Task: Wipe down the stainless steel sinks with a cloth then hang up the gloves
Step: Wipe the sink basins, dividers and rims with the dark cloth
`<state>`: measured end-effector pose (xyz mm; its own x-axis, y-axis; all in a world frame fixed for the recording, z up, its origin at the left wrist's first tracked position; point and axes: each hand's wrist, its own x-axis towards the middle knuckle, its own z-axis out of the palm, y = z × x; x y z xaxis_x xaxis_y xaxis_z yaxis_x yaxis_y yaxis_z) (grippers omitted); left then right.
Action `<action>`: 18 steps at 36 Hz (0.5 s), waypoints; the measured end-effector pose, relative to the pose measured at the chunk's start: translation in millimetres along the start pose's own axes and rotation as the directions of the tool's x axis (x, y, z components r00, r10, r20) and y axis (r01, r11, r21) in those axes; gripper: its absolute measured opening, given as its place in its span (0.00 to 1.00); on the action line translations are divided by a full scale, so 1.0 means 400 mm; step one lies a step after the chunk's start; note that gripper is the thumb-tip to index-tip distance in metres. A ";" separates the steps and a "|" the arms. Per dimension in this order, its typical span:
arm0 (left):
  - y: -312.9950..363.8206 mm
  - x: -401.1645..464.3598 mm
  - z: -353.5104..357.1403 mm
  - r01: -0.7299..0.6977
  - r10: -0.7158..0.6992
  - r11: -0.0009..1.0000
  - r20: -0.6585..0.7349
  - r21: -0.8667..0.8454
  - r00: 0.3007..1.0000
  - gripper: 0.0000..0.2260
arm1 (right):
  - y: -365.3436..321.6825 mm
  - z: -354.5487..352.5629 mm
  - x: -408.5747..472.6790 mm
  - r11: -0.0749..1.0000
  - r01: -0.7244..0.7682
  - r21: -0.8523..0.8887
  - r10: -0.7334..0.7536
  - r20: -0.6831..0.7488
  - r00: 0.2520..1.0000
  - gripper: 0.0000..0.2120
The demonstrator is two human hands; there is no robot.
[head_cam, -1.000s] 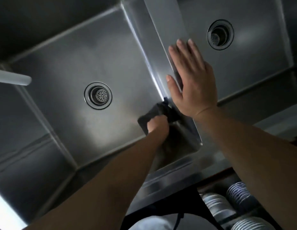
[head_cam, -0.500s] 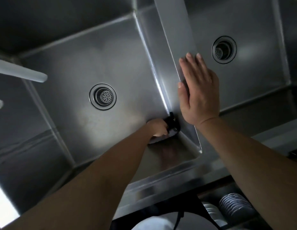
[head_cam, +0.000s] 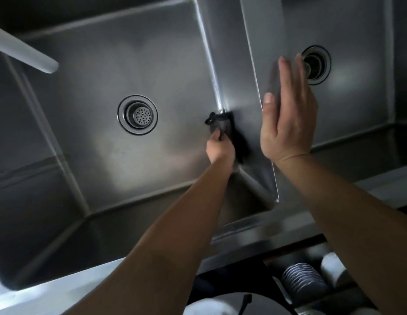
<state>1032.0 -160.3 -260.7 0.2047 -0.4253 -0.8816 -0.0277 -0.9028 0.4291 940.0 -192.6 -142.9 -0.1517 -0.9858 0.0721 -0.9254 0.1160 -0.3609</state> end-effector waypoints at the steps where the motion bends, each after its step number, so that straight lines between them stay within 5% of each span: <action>1: 0.003 -0.006 0.014 0.017 -0.017 0.999 0.007 -0.031 1.000 0.18 | -0.001 0.001 -0.001 1.000 -0.002 0.001 0.002 0.004 1.000 0.25; 9: 0.045 -0.017 -0.003 0.118 -0.112 0.965 0.039 -0.234 0.993 0.16 | -0.007 -0.002 0.002 0.999 -0.019 -0.037 0.021 0.050 0.999 0.25; 18: 0.131 -0.130 -0.055 -0.045 0.094 0.948 0.143 -0.315 0.985 0.13 | -0.005 0.004 0.004 0.989 -0.042 -0.143 0.054 0.084 0.995 0.27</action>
<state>1041.5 -184.1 -188.0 0.0592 -0.5133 -0.8562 0.2723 -0.8168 0.5085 942.3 -194.5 -143.4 -0.1719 -0.9848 -0.0261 -0.9584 0.1733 -0.2267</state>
